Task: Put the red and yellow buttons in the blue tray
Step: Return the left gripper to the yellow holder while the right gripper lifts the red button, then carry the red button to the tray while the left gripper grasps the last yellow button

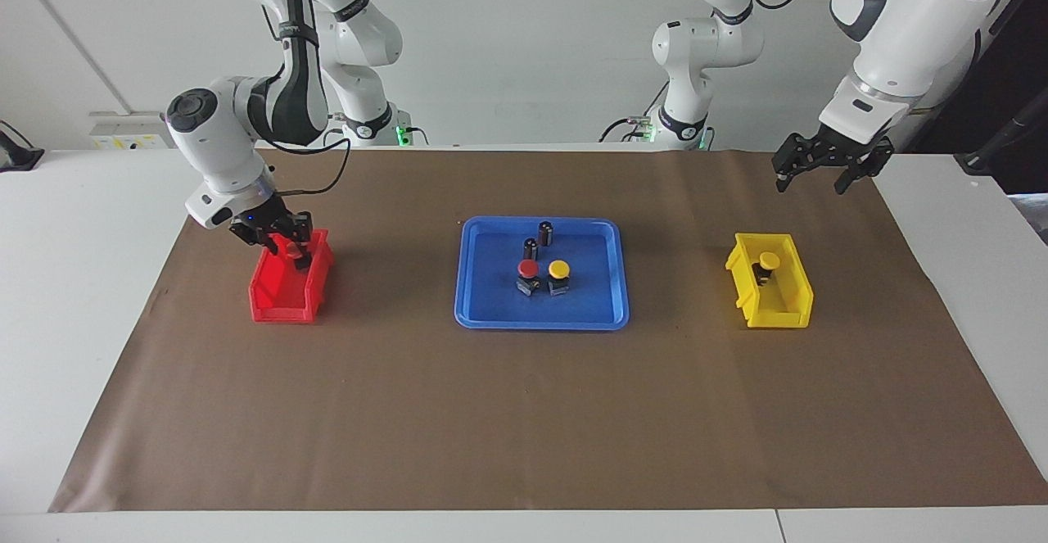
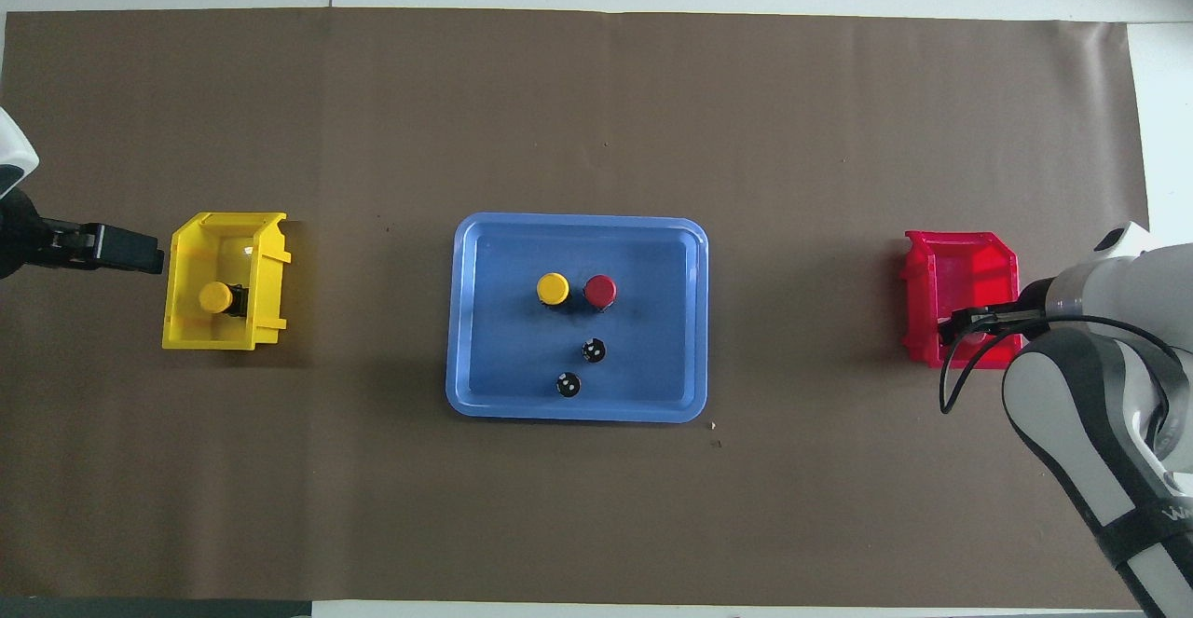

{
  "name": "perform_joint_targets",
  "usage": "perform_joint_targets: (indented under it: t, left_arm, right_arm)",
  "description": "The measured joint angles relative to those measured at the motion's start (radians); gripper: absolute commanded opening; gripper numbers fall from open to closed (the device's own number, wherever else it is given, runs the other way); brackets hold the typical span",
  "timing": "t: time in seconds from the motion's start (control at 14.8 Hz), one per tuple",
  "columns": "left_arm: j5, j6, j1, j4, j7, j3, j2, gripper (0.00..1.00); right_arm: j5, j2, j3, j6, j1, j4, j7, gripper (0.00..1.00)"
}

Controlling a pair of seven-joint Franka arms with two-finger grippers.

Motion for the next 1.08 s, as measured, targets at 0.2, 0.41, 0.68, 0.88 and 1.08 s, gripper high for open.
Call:
perform_joint_targets:
  t: [0.2,0.41,0.68,0.88,1.08]
  left_arm:
    - [0.0,0.0,0.0,-0.001,0.0,0.0,0.0,1.0]
    - [0.0,0.0,0.0,-0.001,0.0,0.0,0.0,1.0]
    - [0.0,0.0,0.0,-0.002,0.0,0.0,0.0,1.0]
    - [0.0,0.0,0.0,-0.002,0.0,0.0,-0.001,1.0]
    - [0.0,0.004,0.0,-0.008,0.0,0.001,-0.001,1.0]
  right_arm:
    - [0.0,0.004,0.0,0.031,0.0,-0.026,0.0,0.53]
    - [0.0,0.011,0.002,0.04,0.0,-0.033,0.0,0.2]
    - [0.0,0.013,0.002,0.009,0.0,-0.008,0.0,0.15]
    - [0.0,0.028,0.006,-0.225,0.003,0.178,0.0,0.16]
    - [0.001,0.06,0.011,-0.435,0.064,0.408,0.082,0.16]
